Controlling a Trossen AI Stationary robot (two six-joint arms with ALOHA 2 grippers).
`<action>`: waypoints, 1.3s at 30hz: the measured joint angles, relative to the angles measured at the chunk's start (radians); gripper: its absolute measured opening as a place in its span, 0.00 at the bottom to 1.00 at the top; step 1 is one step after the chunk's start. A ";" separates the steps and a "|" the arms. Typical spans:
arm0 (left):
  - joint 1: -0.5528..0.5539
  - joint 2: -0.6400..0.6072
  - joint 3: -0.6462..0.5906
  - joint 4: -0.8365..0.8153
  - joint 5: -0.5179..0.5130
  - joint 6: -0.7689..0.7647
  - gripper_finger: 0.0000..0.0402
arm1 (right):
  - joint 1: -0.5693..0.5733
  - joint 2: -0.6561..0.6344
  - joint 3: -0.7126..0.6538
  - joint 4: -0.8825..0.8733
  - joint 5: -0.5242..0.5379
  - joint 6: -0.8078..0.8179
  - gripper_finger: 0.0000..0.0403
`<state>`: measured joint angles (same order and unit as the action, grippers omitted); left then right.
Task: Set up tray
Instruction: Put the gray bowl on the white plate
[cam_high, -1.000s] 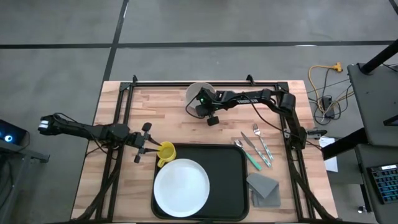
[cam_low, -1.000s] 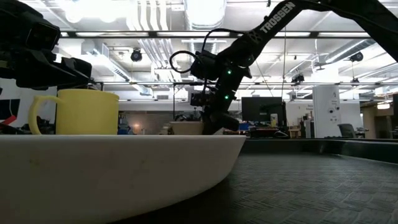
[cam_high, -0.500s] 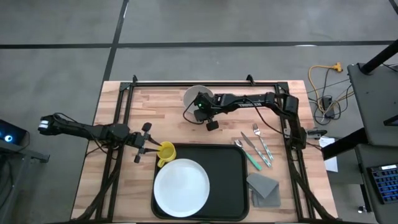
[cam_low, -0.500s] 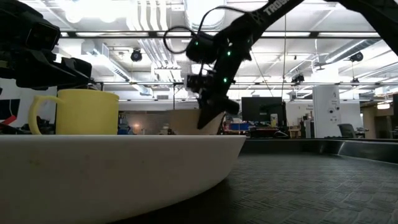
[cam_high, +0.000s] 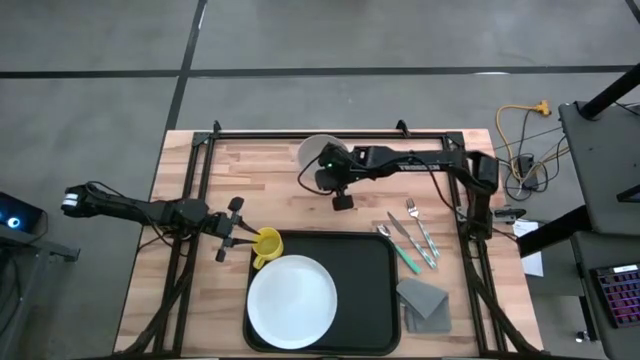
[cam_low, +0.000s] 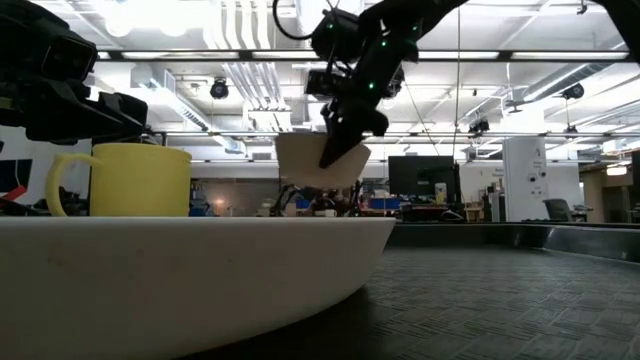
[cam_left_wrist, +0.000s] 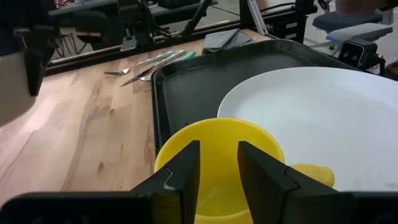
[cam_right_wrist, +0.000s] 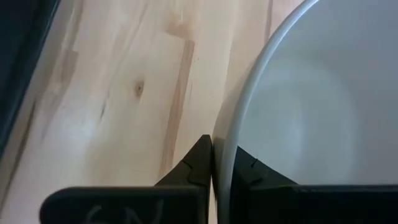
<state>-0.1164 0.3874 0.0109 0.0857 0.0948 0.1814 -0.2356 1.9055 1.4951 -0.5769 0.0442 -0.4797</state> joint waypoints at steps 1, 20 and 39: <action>0.000 0.000 0.000 0.000 0.000 0.000 0.23 | 0.000 -0.008 -0.002 -0.006 0.000 0.012 0.02; 0.000 0.000 0.000 0.000 0.000 0.000 0.23 | 0.113 -0.035 -0.032 -0.098 0.000 0.135 0.02; 0.000 0.000 0.000 0.000 0.000 0.000 0.23 | 0.317 -0.186 -0.176 -0.070 0.010 0.193 0.02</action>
<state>-0.1165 0.3878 0.0109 0.0856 0.0948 0.1814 0.0810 1.7195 1.3191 -0.6472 0.0542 -0.2862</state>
